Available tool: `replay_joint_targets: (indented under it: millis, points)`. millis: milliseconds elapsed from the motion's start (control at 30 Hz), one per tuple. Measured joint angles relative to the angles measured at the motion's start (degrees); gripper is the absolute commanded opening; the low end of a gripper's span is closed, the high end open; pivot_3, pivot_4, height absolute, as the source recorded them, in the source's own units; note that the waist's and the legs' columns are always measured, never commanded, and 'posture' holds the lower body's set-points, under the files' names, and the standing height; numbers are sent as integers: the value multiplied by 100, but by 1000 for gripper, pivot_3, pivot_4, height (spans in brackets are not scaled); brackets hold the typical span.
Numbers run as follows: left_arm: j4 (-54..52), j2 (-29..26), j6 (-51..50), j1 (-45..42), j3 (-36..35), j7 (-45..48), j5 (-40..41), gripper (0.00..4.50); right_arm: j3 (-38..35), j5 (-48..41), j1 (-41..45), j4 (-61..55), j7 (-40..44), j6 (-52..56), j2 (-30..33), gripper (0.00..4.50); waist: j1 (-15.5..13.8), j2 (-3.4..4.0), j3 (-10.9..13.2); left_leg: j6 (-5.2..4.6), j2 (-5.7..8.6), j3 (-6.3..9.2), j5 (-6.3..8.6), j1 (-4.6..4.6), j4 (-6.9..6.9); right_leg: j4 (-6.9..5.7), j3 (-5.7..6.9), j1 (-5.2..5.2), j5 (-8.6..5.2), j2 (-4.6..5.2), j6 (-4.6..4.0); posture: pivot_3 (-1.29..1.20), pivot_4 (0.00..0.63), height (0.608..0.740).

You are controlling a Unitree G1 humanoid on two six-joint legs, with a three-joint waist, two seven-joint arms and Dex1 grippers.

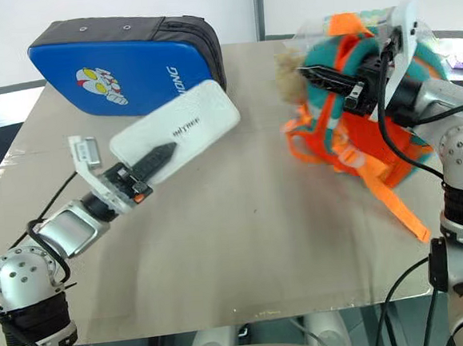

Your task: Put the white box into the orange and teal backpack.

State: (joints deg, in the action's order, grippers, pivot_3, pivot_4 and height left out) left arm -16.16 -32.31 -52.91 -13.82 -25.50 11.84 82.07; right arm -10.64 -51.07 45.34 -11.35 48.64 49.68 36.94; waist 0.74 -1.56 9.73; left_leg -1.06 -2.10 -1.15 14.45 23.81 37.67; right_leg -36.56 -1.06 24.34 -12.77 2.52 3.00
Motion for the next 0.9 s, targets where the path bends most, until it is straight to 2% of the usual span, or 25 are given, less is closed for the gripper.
replay_joint_targets:
  millis: [100,200,300,400,700,900]
  points:
    - [-32,-305,205,-27,-199,186,-182,1060,257,-308,120,-207,450,216,121,53,-14,0,0,0,-1,1,0,5,-3,11,6,0,-1,7,1,0,150,740]
    - [-227,-699,230,336,-516,591,-202,1060,840,186,-308,-608,800,-119,386,53,-17,-10,-6,2,-1,0,1,12,-11,35,10,-2,-1,17,4,0,150,740]
    - [-360,-1493,-16,1012,-1050,1769,-105,1060,1300,523,-1090,-733,1169,-371,472,53,-7,-12,2,4,0,-9,0,15,-14,40,7,2,0,25,5,0,150,740]
    - [-529,-2078,-185,1213,-1342,2777,-76,1060,1276,555,-1010,-639,1368,-494,547,53,-16,6,14,2,3,-16,0,2,-10,36,10,-6,-5,27,-3,0,150,740]
    - [-154,-2724,-657,1239,-1522,3867,305,1060,1199,686,-700,-80,1642,-658,641,53,17,7,15,2,-4,-9,-1,-13,17,-19,8,-2,-11,2,-16,0,150,740]
    - [71,-2826,-709,1033,-1514,4318,285,1060,1201,807,-617,68,1780,-741,641,53,-8,7,15,2,-3,-9,-1,-2,19,-15,9,0,-3,5,-1,0,150,740]
